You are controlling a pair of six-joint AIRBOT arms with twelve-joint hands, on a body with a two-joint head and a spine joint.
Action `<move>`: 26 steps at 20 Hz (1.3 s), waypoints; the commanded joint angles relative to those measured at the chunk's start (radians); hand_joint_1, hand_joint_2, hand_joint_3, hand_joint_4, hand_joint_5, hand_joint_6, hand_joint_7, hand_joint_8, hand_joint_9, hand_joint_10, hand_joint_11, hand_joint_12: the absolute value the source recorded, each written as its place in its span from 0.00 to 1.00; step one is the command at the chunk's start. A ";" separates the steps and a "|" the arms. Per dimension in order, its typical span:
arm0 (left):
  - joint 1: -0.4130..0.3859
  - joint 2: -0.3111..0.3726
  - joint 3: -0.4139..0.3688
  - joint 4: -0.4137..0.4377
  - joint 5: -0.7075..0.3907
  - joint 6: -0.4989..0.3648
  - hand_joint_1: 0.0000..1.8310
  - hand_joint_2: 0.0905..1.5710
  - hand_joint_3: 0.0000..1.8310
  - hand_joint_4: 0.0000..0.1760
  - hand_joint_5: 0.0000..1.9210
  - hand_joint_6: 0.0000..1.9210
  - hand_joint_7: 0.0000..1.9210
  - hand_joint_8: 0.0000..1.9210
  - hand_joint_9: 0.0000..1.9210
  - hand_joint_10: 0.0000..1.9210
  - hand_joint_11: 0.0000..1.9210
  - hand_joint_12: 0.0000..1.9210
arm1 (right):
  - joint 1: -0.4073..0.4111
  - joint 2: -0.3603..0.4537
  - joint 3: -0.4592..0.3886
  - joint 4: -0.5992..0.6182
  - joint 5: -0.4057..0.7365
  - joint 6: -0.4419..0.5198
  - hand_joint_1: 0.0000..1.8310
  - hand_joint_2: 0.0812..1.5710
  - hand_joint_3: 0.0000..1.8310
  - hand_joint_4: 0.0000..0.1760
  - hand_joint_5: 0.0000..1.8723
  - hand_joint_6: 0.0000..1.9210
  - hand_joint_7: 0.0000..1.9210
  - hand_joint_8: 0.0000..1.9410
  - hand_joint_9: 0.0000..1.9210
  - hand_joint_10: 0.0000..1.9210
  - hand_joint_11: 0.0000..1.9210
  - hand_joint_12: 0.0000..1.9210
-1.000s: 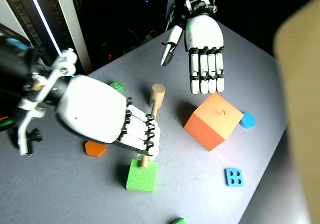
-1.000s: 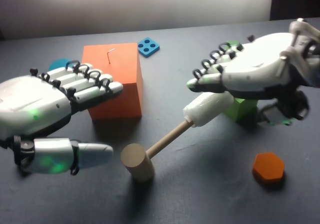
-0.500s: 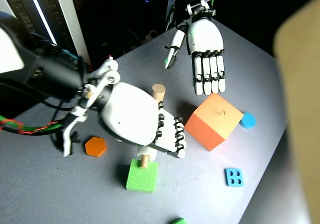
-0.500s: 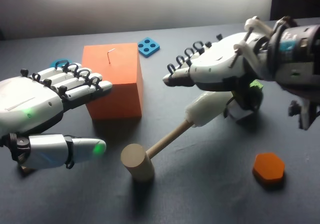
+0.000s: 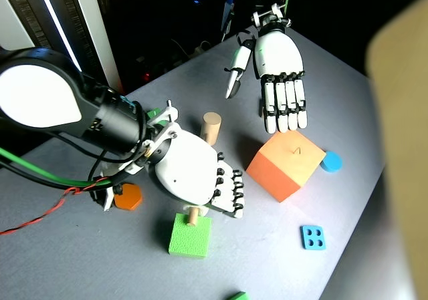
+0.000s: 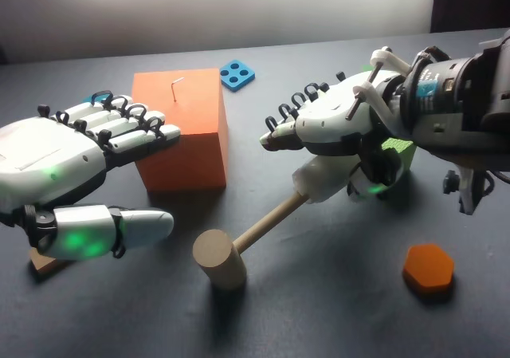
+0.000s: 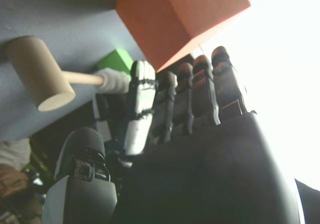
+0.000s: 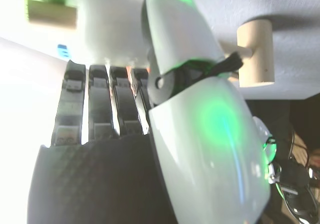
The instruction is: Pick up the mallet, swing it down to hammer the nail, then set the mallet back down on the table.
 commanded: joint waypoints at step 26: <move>0.013 -0.070 0.044 -0.106 -0.131 -0.032 0.00 0.76 0.00 0.00 0.07 0.00 0.04 0.00 0.03 0.00 0.03 0.02 | -0.117 -0.130 0.116 -0.211 0.120 0.164 0.78 0.67 0.00 0.00 0.10 0.00 0.10 0.01 0.09 0.01 0.00 0.27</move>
